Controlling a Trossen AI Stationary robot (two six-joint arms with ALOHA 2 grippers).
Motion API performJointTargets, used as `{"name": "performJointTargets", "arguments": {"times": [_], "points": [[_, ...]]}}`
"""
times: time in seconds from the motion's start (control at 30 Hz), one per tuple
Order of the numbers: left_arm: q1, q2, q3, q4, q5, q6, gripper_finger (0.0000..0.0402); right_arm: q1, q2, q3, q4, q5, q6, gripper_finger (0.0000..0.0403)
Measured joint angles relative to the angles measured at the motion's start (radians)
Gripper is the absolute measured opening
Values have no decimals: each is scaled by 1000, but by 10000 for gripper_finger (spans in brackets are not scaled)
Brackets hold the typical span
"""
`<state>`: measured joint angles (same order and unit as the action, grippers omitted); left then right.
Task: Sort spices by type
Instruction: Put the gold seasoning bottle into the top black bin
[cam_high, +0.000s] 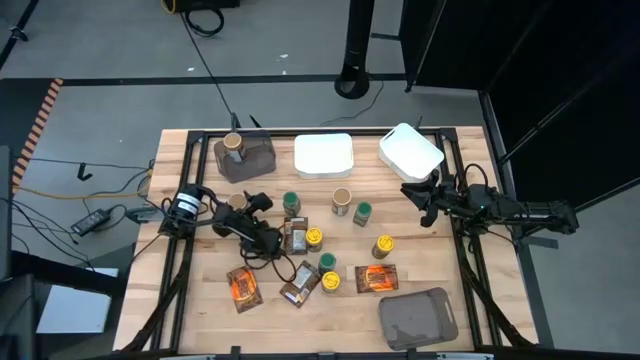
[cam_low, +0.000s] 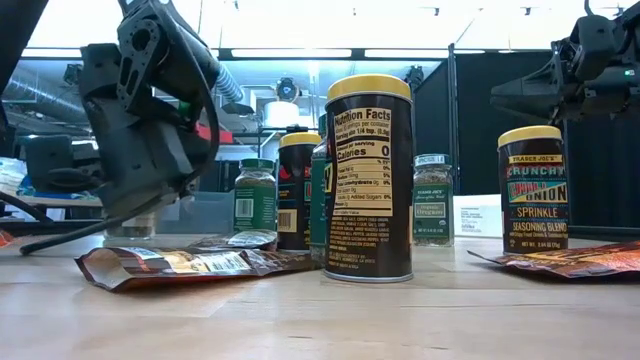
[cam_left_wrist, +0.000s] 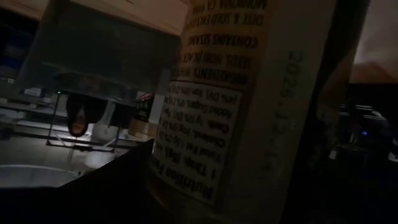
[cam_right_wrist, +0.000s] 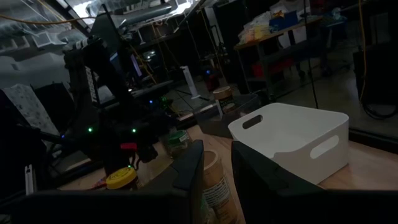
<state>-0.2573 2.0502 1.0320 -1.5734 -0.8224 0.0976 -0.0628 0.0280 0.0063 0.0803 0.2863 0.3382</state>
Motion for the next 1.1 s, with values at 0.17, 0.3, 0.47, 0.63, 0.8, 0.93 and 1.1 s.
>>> {"name": "performJointTargets", "arguments": {"times": [0.17, 0.3, 0.47, 0.63, 0.8, 0.93, 1.1], "points": [[0, 0, 0, 4, 6, -23, 316, 0, 0, 0, 0, 0, 0, 92], [0, 0, 0, 7, -21, -18, 315, 0, 0, 0, 0, 0, 0, 92], [0, 0, 1, 21, -51, -10, 315, 0, 0, 0, 0, 0, 0, 92], [0, 0, 1, 50, -3, -33, 314, 0, 0, 0, 0, 0, 0, 92], [0, 1, 0, 92, 24, -1, 316, 0, 0, 0, 0, 0, 0, 92], [0, 1, 0, 85, 24, 27, 324, 0, 0, 0, 0, 0, 0, 92], [0, 1, 0, 43, 23, 47, 340, 0, 0, 0, 0, 0, 0, 92]]}}
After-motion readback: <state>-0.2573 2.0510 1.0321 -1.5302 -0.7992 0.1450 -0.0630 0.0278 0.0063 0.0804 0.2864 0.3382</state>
